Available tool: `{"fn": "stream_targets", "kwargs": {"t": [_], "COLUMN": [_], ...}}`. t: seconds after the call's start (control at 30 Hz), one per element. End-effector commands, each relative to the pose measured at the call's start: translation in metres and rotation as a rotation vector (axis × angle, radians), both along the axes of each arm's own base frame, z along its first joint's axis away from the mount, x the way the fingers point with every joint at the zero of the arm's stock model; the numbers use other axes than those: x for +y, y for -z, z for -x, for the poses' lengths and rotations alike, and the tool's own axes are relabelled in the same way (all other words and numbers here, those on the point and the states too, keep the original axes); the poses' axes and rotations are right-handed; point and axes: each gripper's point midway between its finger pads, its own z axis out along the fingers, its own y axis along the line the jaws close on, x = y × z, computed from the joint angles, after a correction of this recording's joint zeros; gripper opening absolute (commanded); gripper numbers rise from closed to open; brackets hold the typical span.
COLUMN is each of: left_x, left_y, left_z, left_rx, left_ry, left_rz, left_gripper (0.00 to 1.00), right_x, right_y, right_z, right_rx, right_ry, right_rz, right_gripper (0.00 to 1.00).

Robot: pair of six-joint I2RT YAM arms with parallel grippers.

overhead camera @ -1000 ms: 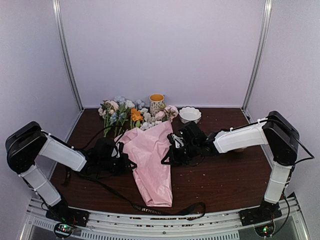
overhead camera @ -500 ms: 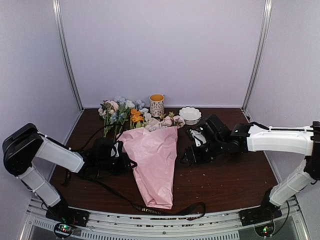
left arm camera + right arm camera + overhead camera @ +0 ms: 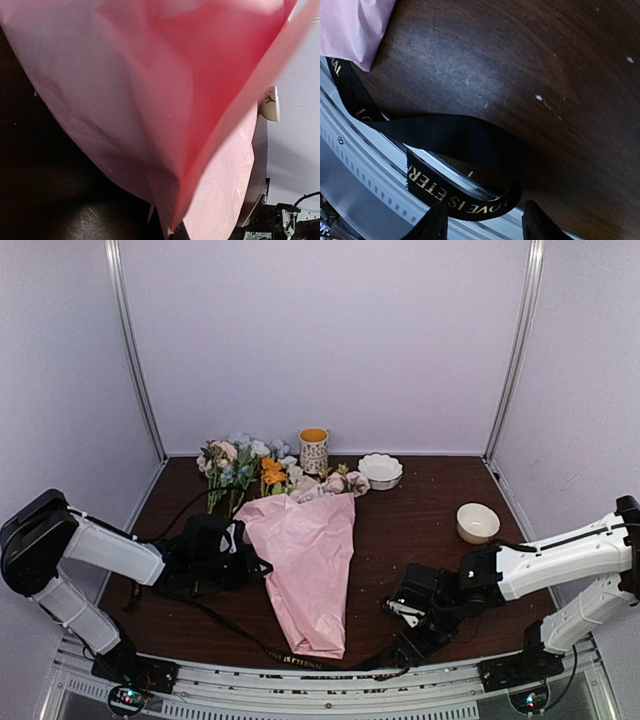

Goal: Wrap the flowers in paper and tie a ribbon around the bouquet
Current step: Pick up the right side of the ribbon from the corner of the board.

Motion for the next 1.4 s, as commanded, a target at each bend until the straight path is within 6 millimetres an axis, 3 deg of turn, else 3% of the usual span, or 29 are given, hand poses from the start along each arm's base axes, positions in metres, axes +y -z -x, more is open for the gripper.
{"fn": "stream_targets", "kwargs": {"t": [0.0,0.17,0.27,0.4,0.53,0.67,0.7,0.83,0.93,1.1,1.2,1.27,1.37], "left_x": [-0.004,-0.003,-0.007,-0.016,-0.019,-0.018,-0.018,-0.014,-0.01,-0.019,-0.033,-0.042,-0.048], "left_y": [-0.022,-0.032,-0.037,-0.061,-0.084,-0.103,-0.104,-0.104,-0.092,-0.066,-0.055,-0.05,-0.049], "left_z": [-0.004,-0.006,-0.007,-0.013,-0.018,-0.022,-0.021,-0.018,-0.017,-0.016,-0.015,-0.012,-0.011], "left_rx": [-0.042,-0.062,-0.064,-0.103,-0.142,-0.187,-0.186,-0.191,-0.176,-0.135,-0.113,-0.101,-0.095], "left_ry": [-0.005,-0.009,-0.002,0.014,0.009,0.01,0.012,0.014,0.019,0.063,0.114,0.138,0.149], "left_rz": [0.026,0.027,0.042,0.079,0.114,0.104,0.095,0.085,0.041,0.007,0.012,0.017,0.039], "left_gripper": [0.0,0.0,0.0,0.0,0.0,0.0,0.0,0.0,0.0,0.0,0.0,0.0,0.0], "right_x": [0.003,0.009,0.007,0.005,-0.011,-0.045,-0.062,-0.118,-0.143,-0.158,-0.147,-0.127,-0.088], "right_y": [0.013,0.018,0.02,0.023,0.021,0.011,0.004,-0.055,-0.139,-0.287,-0.35,-0.369,-0.354], "right_z": [0.006,0.009,-0.013,-0.062,-0.121,-0.183,-0.204,-0.267,-0.297,-0.305,-0.3,-0.296,-0.291], "right_rx": [0.037,0.062,0.013,-0.05,-0.16,-0.254,-0.288,-0.446,-0.627,-0.914,-1.01,-1.039,-0.993], "right_ry": [0.026,0.015,0.067,0.189,0.303,0.437,0.496,0.684,0.752,0.767,0.737,0.684,0.563], "right_rz": [-0.001,-0.027,-0.024,-0.063,-0.034,-0.002,0.001,-0.032,-0.096,-0.176,-0.29,-0.349,-0.379], "right_gripper": [0.42,0.2,0.02,0.0,0.0,0.0,0.0,0.0,0.0,0.0,0.0,0.0,0.0]}}
